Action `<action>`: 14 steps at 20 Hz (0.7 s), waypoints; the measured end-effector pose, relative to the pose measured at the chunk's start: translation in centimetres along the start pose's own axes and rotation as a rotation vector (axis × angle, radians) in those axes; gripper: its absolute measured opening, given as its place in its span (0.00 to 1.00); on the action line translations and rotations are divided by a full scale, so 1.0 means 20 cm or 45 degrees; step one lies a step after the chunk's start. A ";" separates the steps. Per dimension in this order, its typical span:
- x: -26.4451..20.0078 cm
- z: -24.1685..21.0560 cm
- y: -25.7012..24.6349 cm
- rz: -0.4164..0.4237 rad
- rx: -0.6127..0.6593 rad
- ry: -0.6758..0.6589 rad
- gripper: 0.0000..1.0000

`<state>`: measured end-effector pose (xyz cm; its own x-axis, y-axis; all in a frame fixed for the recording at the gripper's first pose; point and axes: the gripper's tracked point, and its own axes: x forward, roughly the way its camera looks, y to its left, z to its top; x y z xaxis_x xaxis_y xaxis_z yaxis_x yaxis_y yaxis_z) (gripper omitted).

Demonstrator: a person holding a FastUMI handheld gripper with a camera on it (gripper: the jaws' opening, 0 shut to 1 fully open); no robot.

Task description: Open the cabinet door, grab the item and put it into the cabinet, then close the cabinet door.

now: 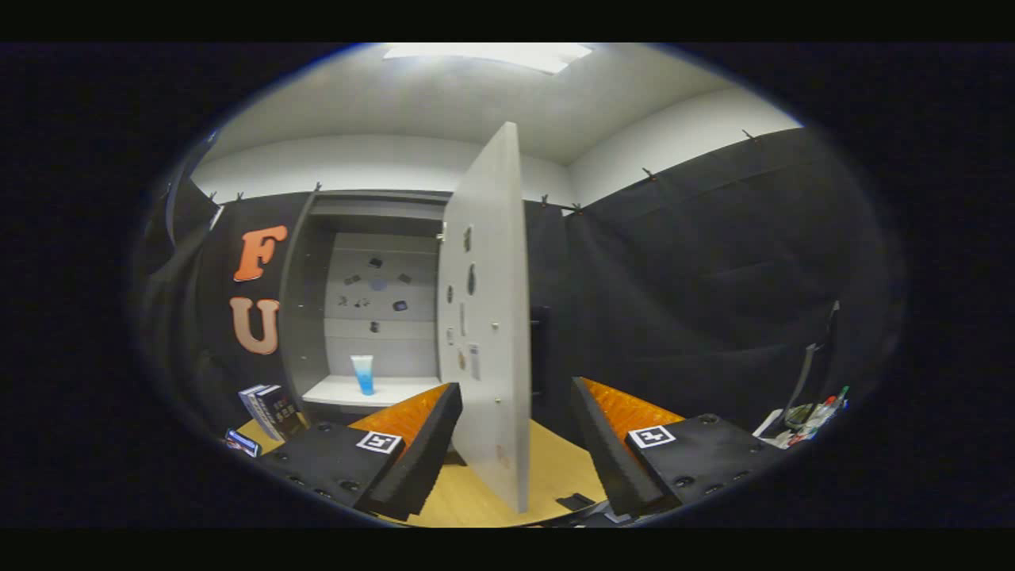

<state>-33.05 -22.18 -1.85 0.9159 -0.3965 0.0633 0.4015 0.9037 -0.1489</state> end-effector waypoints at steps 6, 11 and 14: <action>0.30 -0.08 -0.26 -0.044 0.004 0.032 0.90; 0.58 -0.17 -0.28 0.002 0.053 0.060 0.90; 0.61 -0.15 -0.28 0.036 0.039 0.039 0.92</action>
<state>-24.19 -32.50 -3.13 0.9264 -0.3754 0.0294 0.3761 0.9188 -0.1203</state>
